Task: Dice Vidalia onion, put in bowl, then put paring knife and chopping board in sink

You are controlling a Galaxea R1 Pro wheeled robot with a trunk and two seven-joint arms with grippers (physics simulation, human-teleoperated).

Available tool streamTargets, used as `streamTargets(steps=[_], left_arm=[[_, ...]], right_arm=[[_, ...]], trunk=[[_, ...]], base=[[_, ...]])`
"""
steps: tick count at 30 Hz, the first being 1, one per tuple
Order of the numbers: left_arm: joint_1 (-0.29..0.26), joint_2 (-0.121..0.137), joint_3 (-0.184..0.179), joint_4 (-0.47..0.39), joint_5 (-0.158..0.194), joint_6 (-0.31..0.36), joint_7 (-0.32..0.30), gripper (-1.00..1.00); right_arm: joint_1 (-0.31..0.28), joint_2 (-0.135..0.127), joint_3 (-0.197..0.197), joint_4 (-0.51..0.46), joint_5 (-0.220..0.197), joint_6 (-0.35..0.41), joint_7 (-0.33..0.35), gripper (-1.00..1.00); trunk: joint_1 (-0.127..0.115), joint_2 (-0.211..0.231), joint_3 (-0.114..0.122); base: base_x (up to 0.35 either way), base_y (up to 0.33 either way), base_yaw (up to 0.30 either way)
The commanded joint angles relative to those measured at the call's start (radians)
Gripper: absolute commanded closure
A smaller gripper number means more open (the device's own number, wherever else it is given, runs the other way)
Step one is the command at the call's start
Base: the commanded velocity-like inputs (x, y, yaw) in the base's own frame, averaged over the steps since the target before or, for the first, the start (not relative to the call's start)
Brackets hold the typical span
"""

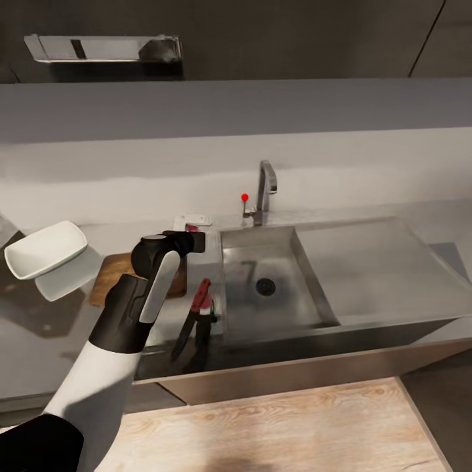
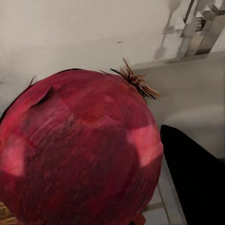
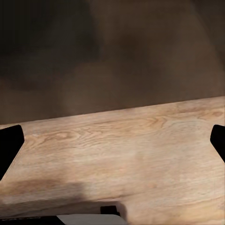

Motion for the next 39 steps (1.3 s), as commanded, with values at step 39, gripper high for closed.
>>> streamTargets(steps=[39], left_arm=[[-0.001, 0.023, -0.001, 0.056, 0.011, 0.002, 0.009, 1.00]], right_arm=[[0.000, 0.001, -0.002, 0.001, 0.007, -0.001, -0.004, -1.00]], trunk=[[0.001, -0.002, 0.039]], base=[[-0.051, 0.149, 0.000]])
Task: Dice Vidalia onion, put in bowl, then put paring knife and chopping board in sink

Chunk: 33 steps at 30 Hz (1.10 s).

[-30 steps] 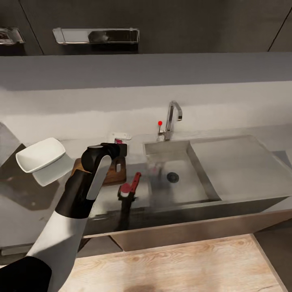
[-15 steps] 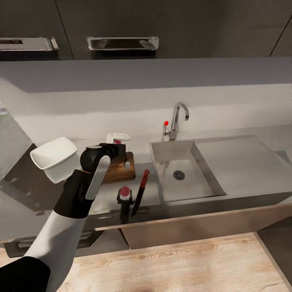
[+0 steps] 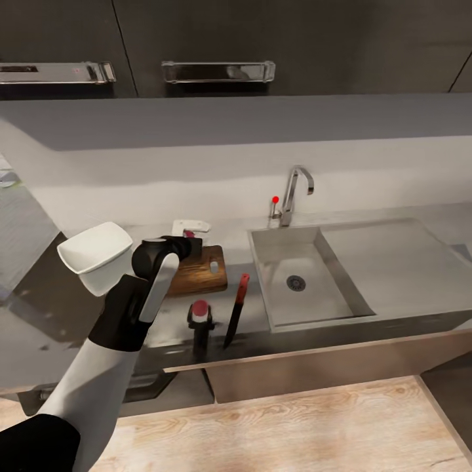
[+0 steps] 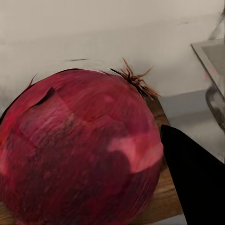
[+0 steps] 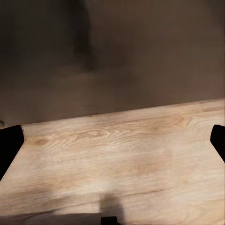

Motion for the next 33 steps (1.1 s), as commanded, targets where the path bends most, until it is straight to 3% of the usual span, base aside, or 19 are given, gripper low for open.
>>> streamTargets(steps=[1, 11, 33], left_arm=[[-0.001, 0.002, -0.001, 0.003, 0.010, 0.002, 0.009, 1.00], [-0.001, 0.036, -0.001, 0.031, 0.010, 0.002, 0.009, 1.00], [-0.001, 0.034, -0.002, 0.081, 0.011, 0.002, 0.009, 1.00]], right_arm=[[0.000, 0.001, -0.002, -0.001, 0.008, 0.000, -0.005, -1.00], [0.000, 0.001, -0.002, -0.001, 0.008, 0.000, -0.005, -1.00], [0.000, 0.001, -0.002, -0.002, 0.008, 0.000, -0.005, -1.00]], trunk=[[0.001, -0.002, -0.002], [0.001, -0.002, -0.002], [0.001, -0.002, -0.028]], base=[[0.000, 0.276, 0.000], [0.000, 0.278, 0.000], [0.010, 0.014, 0.054]])
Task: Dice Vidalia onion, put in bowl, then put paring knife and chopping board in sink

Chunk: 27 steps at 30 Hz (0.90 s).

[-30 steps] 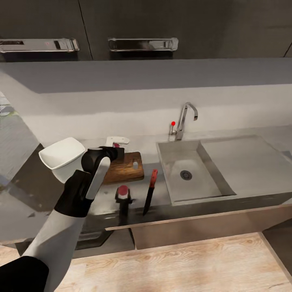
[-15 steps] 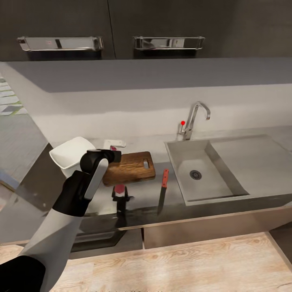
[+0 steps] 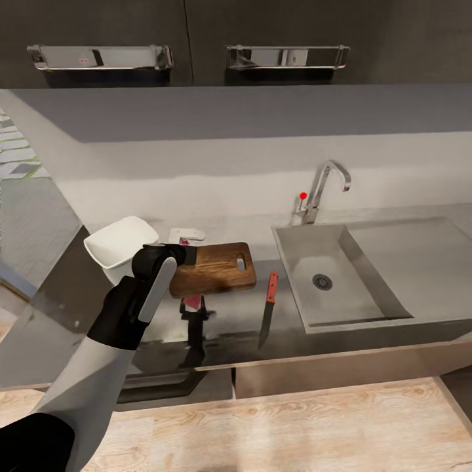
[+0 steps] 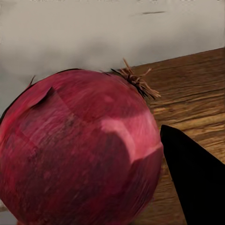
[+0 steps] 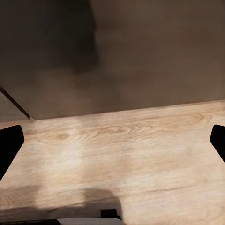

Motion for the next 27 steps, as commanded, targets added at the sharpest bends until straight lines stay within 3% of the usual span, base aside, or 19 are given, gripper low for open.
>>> streamTargets(steps=[1, 27], left_arm=[[-0.001, -0.002, -0.001, -0.003, 0.010, 0.003, 0.010, 1.00], [-0.001, -0.018, -0.003, -0.017, 0.011, 0.003, 0.010, 1.00]], right_arm=[[0.000, 0.001, -0.001, -0.001, 0.008, -0.001, -0.005, -1.00], [0.000, 0.001, -0.001, -0.002, 0.008, -0.001, -0.005, -1.00]], trunk=[[0.001, -0.002, -0.002], [0.001, -0.002, -0.004]], base=[[0.118, -0.122, 0.049], [0.025, -0.097, 0.004]])
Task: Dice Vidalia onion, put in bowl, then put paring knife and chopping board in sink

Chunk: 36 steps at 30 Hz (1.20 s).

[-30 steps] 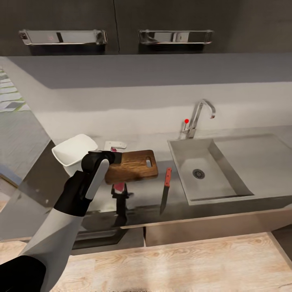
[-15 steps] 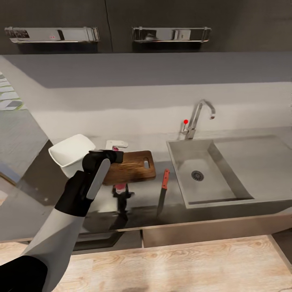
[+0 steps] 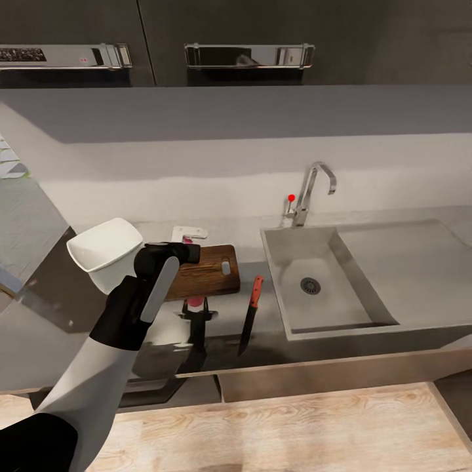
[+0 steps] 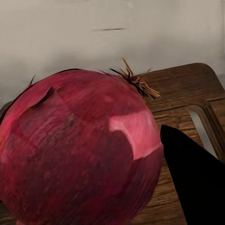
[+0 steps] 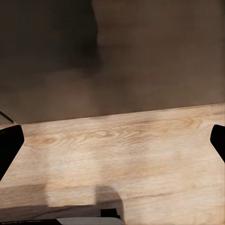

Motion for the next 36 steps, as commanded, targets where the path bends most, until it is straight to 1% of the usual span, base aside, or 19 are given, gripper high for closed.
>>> streamTargets(steps=[1, 14, 19, 26, 36], left_arm=[[-0.001, 0.000, -0.001, 0.000, 0.010, 0.003, 0.009, 1.00], [-0.001, 0.000, -0.001, 0.014, 0.011, 0.003, 0.010, 1.00], [-0.001, 0.000, -0.001, 0.057, 0.011, 0.003, 0.008, 1.00], [-0.001, -0.001, -0.002, 0.090, 0.011, 0.003, 0.008, 1.00], [-0.001, -0.014, -0.002, 0.126, 0.011, 0.001, 0.008, 1.00]], right_arm=[[0.000, 0.001, -0.001, -0.001, 0.008, 0.000, -0.005, -1.00], [0.000, 0.001, -0.001, 0.000, 0.008, 0.000, -0.005, -1.00], [0.000, 0.001, -0.001, -0.001, 0.008, 0.000, -0.005, -1.00], [0.000, 0.001, -0.001, -0.001, 0.008, 0.000, -0.005, -1.00], [0.000, 0.001, -0.001, 0.000, 0.008, 0.000, -0.005, -1.00]], trunk=[[0.001, -0.002, -0.002], [0.001, -0.002, -0.002], [0.001, -0.002, -0.002], [0.001, -0.002, -0.002], [0.001, -0.002, -0.002]], base=[[0.001, -0.006, 0.000], [0.000, -0.001, 0.000], [0.000, 0.000, 0.000], [0.000, 0.000, 0.000], [0.000, 0.000, 0.000]])
